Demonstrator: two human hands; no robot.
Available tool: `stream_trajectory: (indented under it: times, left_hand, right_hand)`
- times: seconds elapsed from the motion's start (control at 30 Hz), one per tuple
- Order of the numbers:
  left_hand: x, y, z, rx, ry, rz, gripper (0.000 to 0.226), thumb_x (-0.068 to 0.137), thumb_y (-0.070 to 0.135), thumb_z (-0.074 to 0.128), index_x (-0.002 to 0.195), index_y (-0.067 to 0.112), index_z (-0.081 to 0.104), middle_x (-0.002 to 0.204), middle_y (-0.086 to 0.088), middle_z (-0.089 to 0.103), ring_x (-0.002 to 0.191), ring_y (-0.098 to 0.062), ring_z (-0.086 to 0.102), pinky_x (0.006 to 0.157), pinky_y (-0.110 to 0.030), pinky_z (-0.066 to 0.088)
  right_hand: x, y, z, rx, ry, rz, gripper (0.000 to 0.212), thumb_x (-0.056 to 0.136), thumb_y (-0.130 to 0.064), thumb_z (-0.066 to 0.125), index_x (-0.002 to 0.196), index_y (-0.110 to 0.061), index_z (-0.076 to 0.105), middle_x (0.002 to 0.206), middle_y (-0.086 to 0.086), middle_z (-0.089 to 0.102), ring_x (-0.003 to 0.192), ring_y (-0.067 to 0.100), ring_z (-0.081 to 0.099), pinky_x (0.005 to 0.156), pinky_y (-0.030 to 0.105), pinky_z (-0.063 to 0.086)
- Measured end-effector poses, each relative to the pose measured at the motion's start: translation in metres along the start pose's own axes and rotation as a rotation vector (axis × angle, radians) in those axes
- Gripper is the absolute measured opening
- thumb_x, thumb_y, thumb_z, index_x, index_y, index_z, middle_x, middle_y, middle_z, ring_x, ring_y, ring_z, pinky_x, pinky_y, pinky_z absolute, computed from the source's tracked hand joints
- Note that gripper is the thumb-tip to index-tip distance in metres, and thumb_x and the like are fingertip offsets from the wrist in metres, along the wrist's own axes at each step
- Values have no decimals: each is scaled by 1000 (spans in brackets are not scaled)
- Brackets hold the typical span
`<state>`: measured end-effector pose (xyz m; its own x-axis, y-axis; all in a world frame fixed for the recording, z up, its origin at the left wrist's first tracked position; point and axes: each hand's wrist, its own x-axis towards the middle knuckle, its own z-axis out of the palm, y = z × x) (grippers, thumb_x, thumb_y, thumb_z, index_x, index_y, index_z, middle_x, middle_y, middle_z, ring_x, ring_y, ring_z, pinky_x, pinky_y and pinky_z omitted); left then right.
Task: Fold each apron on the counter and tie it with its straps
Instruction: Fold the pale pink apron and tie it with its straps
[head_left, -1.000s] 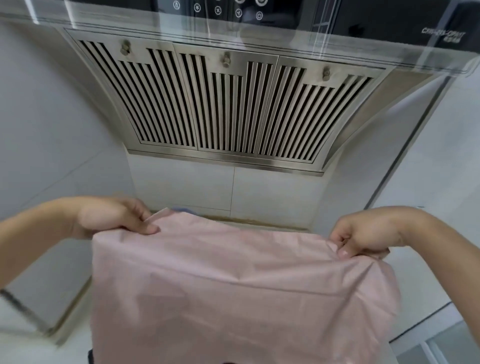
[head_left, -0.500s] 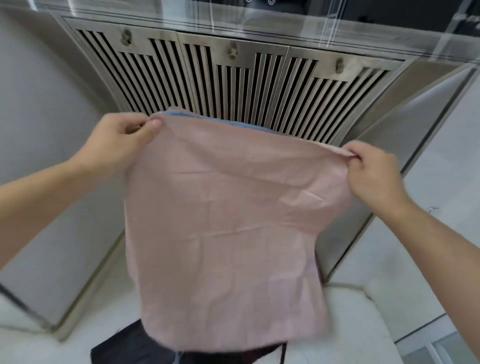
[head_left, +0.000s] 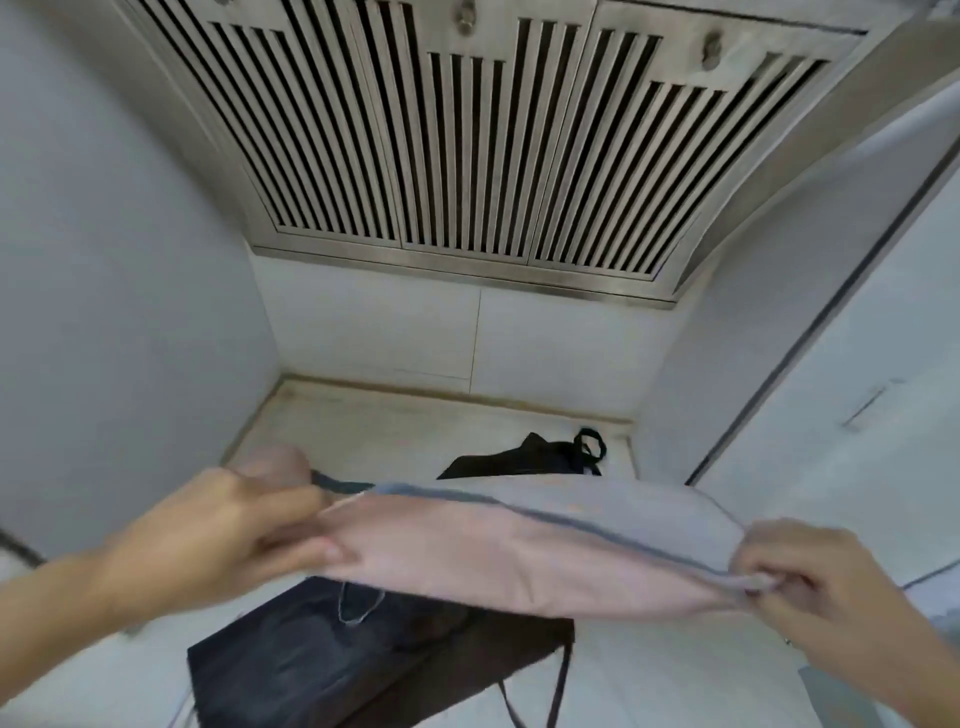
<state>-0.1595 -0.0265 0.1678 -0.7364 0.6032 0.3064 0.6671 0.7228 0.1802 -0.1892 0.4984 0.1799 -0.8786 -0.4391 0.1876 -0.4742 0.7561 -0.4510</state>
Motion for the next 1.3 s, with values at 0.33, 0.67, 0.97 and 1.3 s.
stream_trajectory:
  times: [0.33, 0.67, 0.97, 1.3]
  left_hand:
    - [-87, -10, 199, -346, -836, -602, 30, 107, 37, 50, 79, 27, 51, 77, 18, 61, 70, 4, 53, 67, -15, 38]
    - [-92, -37, 229, -360, -699, -763, 34, 111, 32, 43, 83, 19, 57, 75, 7, 61, 66, -1, 59, 69, -20, 44]
    - [-41, -81, 230, -373, -198, -1010, 27, 106, 29, 57, 79, 35, 59, 76, 10, 64, 77, -13, 64, 71, -29, 48]
    - [-40, -75, 304, 65, -374, -324, 43, 110, 40, 29, 122, 26, 68, 130, -2, 56, 105, -28, 67, 85, -36, 52]
  right_hand:
    - [-64, 71, 220, -87, -717, 336, 34, 90, -29, 43, 68, -52, 52, 67, -16, 55, 69, 2, 52, 67, 19, 43]
    - [-35, 68, 231, -213, -641, 624, 10, 94, -16, 48, 93, -26, 45, 90, -3, 60, 76, 19, 56, 65, 30, 45]
    - [30, 91, 218, 207, -42, 790, 22, 89, -15, 73, 90, -34, 62, 84, -15, 68, 75, 5, 62, 69, 25, 46]
    - [77, 167, 305, 293, -21, 1229, 34, 100, -29, 51, 70, -13, 46, 68, 3, 52, 66, 27, 49, 56, 33, 34]
